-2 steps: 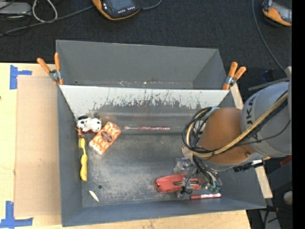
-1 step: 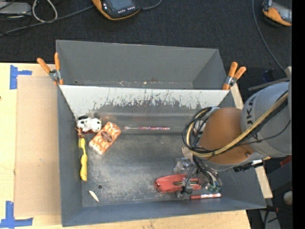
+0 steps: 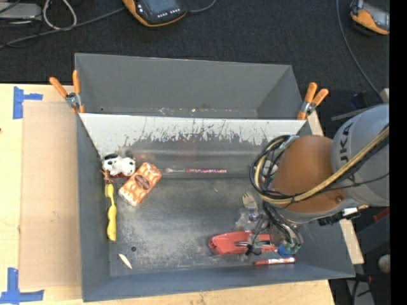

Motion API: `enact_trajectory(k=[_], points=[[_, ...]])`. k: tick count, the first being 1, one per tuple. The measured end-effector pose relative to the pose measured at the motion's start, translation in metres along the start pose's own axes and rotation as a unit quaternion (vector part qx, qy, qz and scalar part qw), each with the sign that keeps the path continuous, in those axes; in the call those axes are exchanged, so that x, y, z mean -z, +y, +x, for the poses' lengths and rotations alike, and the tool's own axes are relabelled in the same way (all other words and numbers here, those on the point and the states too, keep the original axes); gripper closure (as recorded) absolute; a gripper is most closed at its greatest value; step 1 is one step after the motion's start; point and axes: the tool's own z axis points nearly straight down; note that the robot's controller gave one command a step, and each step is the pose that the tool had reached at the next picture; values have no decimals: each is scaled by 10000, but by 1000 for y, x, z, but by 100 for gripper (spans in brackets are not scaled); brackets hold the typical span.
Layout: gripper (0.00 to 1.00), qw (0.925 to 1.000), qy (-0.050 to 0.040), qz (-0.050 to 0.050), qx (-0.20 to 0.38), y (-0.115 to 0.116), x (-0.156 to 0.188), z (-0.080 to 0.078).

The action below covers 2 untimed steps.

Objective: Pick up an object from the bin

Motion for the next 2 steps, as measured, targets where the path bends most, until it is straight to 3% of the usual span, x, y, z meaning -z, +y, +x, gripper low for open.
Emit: enact_trajectory(k=[2], points=[[100,10000,-8,-3,16,0,61,0]])
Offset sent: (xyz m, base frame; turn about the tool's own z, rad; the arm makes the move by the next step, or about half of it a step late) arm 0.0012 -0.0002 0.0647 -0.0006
